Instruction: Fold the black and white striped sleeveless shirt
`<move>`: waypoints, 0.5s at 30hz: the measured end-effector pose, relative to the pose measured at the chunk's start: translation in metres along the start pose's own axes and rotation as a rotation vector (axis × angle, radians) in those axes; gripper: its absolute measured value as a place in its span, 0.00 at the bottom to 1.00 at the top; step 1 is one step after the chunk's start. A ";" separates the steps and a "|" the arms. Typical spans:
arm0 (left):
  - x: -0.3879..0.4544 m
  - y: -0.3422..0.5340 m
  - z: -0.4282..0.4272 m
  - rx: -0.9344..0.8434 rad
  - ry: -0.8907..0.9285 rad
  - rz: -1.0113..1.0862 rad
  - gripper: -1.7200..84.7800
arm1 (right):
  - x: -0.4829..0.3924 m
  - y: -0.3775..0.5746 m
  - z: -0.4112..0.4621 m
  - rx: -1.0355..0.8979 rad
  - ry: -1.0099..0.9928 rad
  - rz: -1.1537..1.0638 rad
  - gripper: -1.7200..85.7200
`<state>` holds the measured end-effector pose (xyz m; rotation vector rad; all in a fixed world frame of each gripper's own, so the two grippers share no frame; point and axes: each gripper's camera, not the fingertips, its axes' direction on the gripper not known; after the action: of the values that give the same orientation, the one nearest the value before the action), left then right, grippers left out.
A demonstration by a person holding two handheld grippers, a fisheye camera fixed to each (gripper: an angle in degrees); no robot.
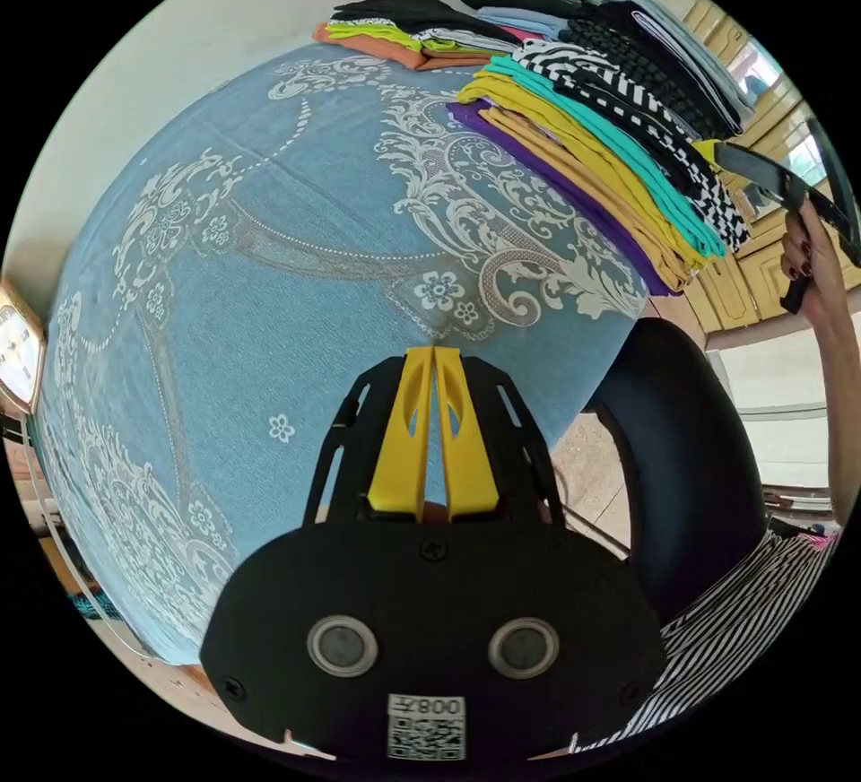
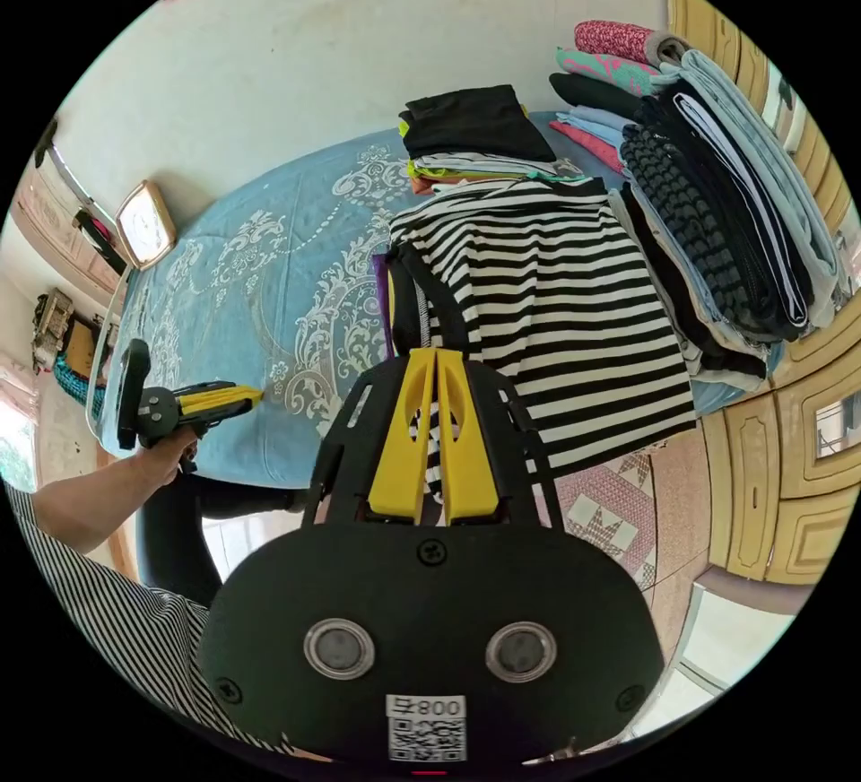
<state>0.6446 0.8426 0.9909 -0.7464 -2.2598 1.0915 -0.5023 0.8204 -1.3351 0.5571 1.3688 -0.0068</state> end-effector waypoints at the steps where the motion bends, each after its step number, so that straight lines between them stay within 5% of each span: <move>1: -0.005 0.001 -0.002 -0.018 0.030 -0.010 0.02 | 0.003 0.000 -0.012 0.026 -0.007 0.002 0.03; 5: -0.017 0.006 -0.017 0.042 0.200 -0.010 0.02 | 0.014 -0.012 -0.033 0.074 -0.019 0.012 0.06; 15: -0.028 -0.005 -0.050 0.143 0.243 0.079 0.02 | 0.081 -0.062 -0.026 0.054 -0.046 0.180 0.11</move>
<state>0.6966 0.8478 1.0159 -0.8646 -1.9433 1.1194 -0.5283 0.8018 -1.4354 0.7204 1.2724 0.0893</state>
